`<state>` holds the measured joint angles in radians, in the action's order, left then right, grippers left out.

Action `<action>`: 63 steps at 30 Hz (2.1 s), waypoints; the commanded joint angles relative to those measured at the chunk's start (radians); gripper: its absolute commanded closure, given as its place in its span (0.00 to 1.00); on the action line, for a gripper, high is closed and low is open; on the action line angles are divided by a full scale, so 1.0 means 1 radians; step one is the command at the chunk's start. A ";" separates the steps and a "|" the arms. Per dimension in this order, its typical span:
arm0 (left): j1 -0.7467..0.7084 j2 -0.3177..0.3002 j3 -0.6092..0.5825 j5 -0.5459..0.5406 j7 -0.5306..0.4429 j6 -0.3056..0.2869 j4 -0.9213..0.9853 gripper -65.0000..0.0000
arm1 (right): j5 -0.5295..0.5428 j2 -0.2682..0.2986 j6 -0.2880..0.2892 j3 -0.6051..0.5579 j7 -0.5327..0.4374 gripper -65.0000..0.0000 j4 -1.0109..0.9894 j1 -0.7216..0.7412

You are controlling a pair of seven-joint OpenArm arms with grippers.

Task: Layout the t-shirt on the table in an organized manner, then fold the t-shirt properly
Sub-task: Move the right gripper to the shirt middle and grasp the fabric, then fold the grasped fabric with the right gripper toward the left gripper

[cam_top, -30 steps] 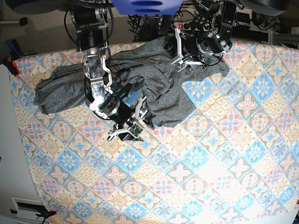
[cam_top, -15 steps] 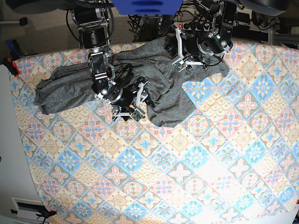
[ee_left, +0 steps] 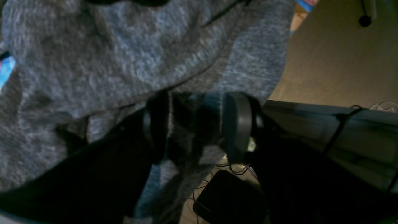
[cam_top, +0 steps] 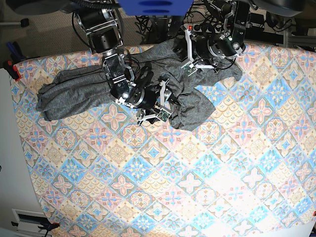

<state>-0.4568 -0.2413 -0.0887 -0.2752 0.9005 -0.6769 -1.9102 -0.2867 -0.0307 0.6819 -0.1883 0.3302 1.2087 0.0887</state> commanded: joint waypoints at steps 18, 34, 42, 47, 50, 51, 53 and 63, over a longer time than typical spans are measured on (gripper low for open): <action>0.005 0.000 0.004 -0.006 -0.014 0.003 -0.012 0.57 | -0.090 0.004 0.016 0.095 0.039 1.00 0.063 0.003; 0.191 0.003 0.079 -0.003 -0.010 0.012 0.206 0.57 | -0.141 -0.004 0.016 0.439 0.037 1.00 0.191 0.007; 0.273 -0.017 0.080 -0.002 -0.010 0.012 0.298 0.57 | -0.141 -0.044 0.016 0.623 0.039 1.00 0.260 0.061; 0.293 -0.034 0.080 -0.003 -0.010 0.012 0.298 0.57 | -0.142 -0.042 0.016 0.660 0.037 1.00 0.260 0.061; 0.293 -0.034 0.080 -0.003 -0.010 0.012 0.298 0.57 | -0.142 -0.042 0.016 0.660 0.037 1.00 0.259 0.061; 0.290 -0.034 0.080 -0.003 -0.010 0.012 0.298 0.57 | -0.142 -0.042 0.016 0.662 0.037 1.00 0.259 0.061; 0.286 -0.034 0.080 -0.003 -0.010 0.012 0.298 0.57 | -0.142 -0.042 0.016 0.663 0.037 1.00 0.256 0.061; 0.273 -0.034 0.080 -0.003 -0.010 0.012 0.298 0.57 | -0.142 -0.041 0.016 0.660 0.037 0.88 0.250 0.061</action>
<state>-0.1780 -0.2630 -0.0162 -0.3397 0.8299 -0.6876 -1.6127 -0.4465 -0.0776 0.6998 0.4732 0.3916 1.4418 0.1299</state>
